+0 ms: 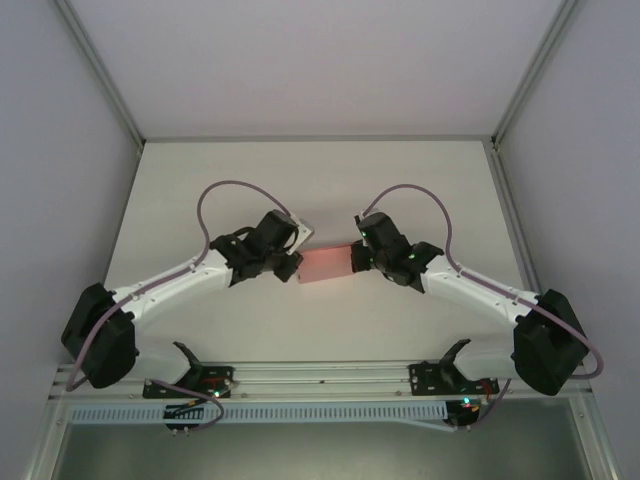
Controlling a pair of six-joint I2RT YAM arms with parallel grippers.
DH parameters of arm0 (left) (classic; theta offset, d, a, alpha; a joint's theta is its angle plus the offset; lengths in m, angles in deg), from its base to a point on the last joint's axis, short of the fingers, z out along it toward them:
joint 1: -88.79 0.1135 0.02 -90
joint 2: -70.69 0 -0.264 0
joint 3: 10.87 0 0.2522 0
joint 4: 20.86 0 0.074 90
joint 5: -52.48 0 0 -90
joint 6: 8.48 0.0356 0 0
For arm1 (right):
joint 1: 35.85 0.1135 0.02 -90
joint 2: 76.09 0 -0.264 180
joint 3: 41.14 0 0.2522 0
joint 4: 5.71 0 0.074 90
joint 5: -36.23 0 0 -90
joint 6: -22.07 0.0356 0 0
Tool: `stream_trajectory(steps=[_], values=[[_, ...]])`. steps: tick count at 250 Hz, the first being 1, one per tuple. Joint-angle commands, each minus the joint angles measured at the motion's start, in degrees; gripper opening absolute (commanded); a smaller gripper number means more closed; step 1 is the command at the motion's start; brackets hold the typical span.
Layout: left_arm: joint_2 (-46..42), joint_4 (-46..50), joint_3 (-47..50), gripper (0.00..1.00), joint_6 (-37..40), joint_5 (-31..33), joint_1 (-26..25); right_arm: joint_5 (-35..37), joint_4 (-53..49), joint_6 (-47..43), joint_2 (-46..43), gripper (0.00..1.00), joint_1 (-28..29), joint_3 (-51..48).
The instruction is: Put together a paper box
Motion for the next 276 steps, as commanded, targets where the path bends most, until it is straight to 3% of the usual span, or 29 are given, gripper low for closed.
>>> stream_trajectory(steps=[1, 24, 63, 125, 168, 276], values=[[0.36, 0.99, -2.68, 0.07, -2.39, 0.75, 0.3, -0.21, -5.33, 0.7, 1.38, 0.0, 0.78, 0.24], [0.65, 1.51, -3.96, 0.0, -4.45, 0.5, 0.31, -0.07, -5.61, 0.85, 1.43, 0.0, 0.92, 0.16], [2.43, 2.16, -6.15, 0.0, -10.25, -0.23, 0.24, 1.23, -5.48, 2.57, 1.21, 0.0, 2.12, -0.39], [6.53, 3.74, -9.81, 0.0, -25.43, -5.47, 0.29, 14.49, -5.27, 15.55, 1.58, 0.0, 10.64, -1.1], [8.04, 3.27, -9.21, 0.0, -27.63, -4.82, 0.38, 14.48, -2.0, 18.42, 2.01, 0.0, 12.36, -2.58], [8.03, 3.6, -10.54, 0.0, -31.69, -10.67, 2.03, 14.33, -2.95, 19.24, 3.78, 0.0, 13.23, -2.16]])
